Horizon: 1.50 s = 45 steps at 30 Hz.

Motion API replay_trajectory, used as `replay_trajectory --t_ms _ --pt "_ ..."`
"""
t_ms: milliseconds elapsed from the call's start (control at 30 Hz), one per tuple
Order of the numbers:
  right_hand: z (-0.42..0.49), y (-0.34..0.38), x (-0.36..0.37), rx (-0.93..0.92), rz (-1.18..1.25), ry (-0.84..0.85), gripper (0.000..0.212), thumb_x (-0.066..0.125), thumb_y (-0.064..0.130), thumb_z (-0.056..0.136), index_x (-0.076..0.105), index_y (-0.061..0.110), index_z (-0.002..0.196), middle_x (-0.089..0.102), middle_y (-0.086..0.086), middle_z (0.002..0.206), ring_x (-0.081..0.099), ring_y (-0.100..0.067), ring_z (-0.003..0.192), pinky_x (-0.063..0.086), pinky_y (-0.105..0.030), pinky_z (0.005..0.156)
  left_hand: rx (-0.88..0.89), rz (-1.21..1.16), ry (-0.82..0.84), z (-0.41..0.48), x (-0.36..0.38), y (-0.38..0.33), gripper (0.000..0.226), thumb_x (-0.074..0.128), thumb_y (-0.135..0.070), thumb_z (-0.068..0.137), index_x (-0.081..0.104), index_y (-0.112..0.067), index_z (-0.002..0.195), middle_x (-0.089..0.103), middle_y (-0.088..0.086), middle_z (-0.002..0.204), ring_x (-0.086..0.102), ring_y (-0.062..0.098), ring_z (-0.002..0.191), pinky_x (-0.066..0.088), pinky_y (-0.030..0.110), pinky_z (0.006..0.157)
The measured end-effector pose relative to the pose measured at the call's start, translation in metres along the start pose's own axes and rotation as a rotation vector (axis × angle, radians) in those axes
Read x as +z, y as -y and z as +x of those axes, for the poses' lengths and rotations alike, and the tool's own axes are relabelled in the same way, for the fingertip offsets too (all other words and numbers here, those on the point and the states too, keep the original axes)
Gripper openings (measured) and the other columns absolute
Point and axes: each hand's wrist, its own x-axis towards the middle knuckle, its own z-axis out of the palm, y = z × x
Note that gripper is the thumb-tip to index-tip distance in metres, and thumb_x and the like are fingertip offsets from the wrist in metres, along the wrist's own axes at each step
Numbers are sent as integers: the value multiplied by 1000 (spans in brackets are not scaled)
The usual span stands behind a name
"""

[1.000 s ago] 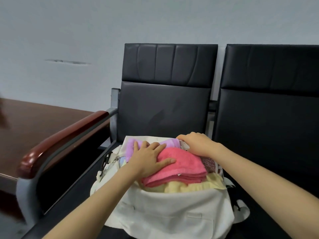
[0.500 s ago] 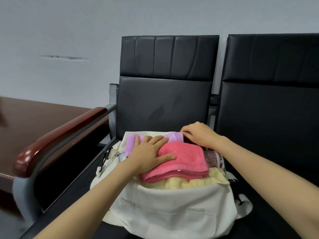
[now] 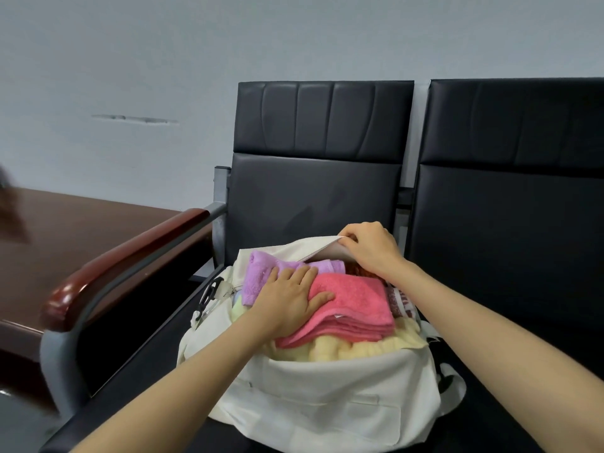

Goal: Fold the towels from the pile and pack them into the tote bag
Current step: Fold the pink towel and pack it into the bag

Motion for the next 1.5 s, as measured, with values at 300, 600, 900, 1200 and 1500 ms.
replay_trajectory --t_ms 300,600,900,1200,1500 --pt "5 13 1 -209 -61 155 31 56 14 88 60 28 116 61 9 114 59 -16 100 45 -33 80 -240 -60 -144 -24 -31 26 120 -3 -96 53 46 -23 135 32 3 148 22 22 140 10 44 116" --pt "20 52 31 -416 -330 235 24 46 28 98 67 22 107 64 4 111 56 -18 108 42 -33 78 -195 -327 44 -42 -21 33 82 40 -71 86 22 -25 152 8 -1 161 4 16 148 10 35 119" --pt "27 64 23 35 246 -42 12 61 23 88 73 22 89 72 2 96 64 -23 94 49 -35 83 -138 -299 141 -34 -21 17 73 31 -60 95 15 -19 153 15 3 160 11 18 148 17 36 117" --pt "-7 40 16 -134 370 90 11 65 23 88 75 25 92 73 11 90 66 -8 89 52 -36 88 -94 119 -609 -18 -28 8 14 77 -24 69 64 -18 70 60 -3 66 59 20 52 30 24 38" --pt "-43 9 -12 -163 327 86 31 64 20 91 63 16 122 61 4 126 51 -10 122 35 -21 107 -214 47 -297 36 -33 37 27 45 -28 95 64 -17 111 59 3 110 55 25 107 35 31 71"
